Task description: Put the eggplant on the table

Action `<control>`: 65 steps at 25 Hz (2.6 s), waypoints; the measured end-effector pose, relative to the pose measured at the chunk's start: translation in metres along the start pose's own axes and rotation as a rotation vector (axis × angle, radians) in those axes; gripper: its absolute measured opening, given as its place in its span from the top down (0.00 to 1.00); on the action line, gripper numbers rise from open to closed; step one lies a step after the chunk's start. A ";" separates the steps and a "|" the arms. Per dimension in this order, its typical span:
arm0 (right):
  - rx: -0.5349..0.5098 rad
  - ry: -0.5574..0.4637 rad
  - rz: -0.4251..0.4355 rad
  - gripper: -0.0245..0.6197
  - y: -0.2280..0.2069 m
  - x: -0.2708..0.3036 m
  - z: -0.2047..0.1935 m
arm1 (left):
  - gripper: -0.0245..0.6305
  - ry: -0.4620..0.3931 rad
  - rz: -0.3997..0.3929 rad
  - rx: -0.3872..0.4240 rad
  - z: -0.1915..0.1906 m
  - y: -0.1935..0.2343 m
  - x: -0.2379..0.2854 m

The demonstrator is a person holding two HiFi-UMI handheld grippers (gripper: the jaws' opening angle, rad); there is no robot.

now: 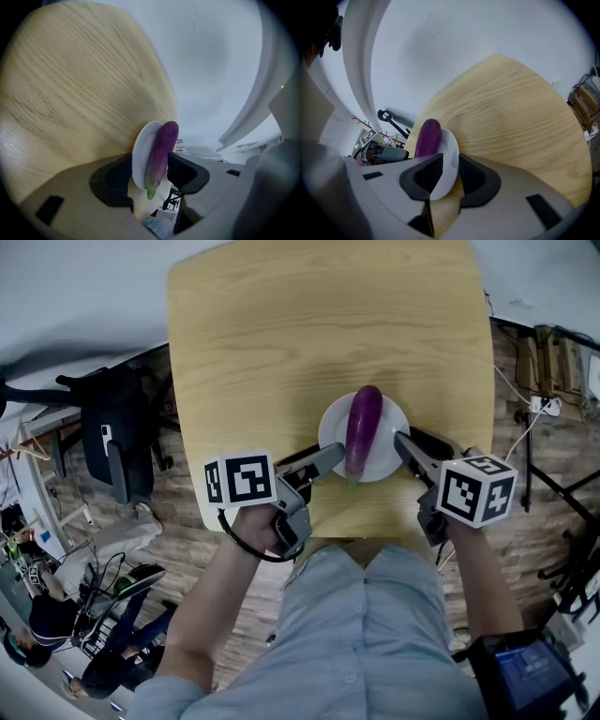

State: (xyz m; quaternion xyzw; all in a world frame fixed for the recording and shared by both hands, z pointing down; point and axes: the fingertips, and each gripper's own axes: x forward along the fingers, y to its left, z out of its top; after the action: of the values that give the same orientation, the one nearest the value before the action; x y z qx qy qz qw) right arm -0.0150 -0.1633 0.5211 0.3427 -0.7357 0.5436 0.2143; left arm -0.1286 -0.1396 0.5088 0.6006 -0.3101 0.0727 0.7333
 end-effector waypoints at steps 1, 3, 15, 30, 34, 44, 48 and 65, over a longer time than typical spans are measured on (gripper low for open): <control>-0.012 0.001 -0.006 0.80 0.000 -0.001 -0.001 | 0.62 -0.001 0.002 0.004 -0.001 0.000 0.000; -0.052 0.002 -0.026 0.78 0.002 -0.001 -0.001 | 0.62 -0.005 0.005 0.007 -0.002 0.000 -0.001; -0.152 -0.045 -0.085 0.68 0.008 -0.011 0.005 | 0.62 -0.028 -0.014 -0.004 -0.008 -0.002 -0.007; -0.181 -0.042 -0.102 0.68 0.008 -0.018 0.001 | 0.62 -0.056 0.009 0.022 -0.010 -0.002 -0.023; -0.192 -0.058 -0.102 0.68 0.006 -0.027 0.005 | 0.62 -0.100 0.020 0.012 -0.012 -0.005 -0.030; -0.249 -0.099 -0.069 0.68 0.023 -0.056 0.012 | 0.62 -0.229 -0.026 0.004 -0.031 -0.029 -0.056; -0.281 -0.139 -0.035 0.68 0.035 -0.074 0.013 | 0.62 -0.280 -0.076 0.050 -0.048 -0.054 -0.055; -0.345 -0.326 0.023 0.95 0.089 -0.125 0.012 | 0.96 -0.733 0.295 0.651 -0.039 -0.124 -0.098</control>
State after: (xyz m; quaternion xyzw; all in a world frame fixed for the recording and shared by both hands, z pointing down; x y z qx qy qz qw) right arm 0.0040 -0.1255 0.3734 0.3756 -0.8464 0.3499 0.1419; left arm -0.1330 -0.1104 0.3490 0.7340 -0.5895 0.0528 0.3331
